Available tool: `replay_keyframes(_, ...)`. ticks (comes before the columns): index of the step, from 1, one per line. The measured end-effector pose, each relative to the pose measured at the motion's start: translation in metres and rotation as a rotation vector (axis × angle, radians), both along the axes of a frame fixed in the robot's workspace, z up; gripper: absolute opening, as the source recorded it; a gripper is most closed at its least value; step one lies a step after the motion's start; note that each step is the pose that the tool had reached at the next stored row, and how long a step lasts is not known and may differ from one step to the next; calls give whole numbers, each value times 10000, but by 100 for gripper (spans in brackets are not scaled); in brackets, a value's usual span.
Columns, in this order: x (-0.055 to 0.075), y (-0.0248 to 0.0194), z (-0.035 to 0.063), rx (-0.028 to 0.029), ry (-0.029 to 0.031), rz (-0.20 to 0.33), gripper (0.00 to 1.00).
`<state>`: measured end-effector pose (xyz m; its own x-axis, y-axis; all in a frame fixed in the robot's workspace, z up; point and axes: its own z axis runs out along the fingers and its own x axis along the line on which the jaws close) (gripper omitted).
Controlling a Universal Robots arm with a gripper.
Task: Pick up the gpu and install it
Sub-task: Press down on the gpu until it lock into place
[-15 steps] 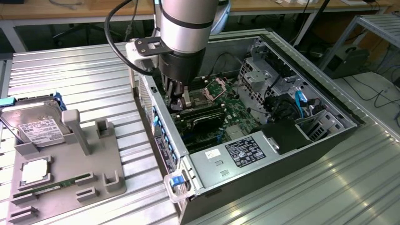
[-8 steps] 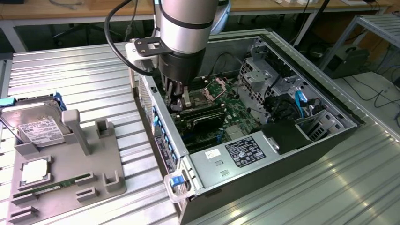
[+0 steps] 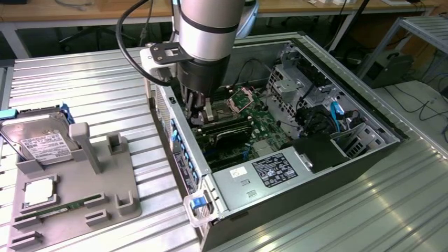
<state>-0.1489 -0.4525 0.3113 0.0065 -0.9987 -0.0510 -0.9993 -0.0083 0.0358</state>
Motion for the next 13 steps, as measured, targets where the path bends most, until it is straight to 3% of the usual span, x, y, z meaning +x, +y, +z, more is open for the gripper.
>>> replay_keyframes(6, -15, -50, 0, 10, -1, 1, 11)
replay_keyframes(9, 0, -98, -2, 12, 10, 1, 11)
replay_keyframes(11, 25, 123, -4, -106, 23, 6, 11)
replay_keyframes(13, 3, 115, -70, -107, 23, 6, 11)
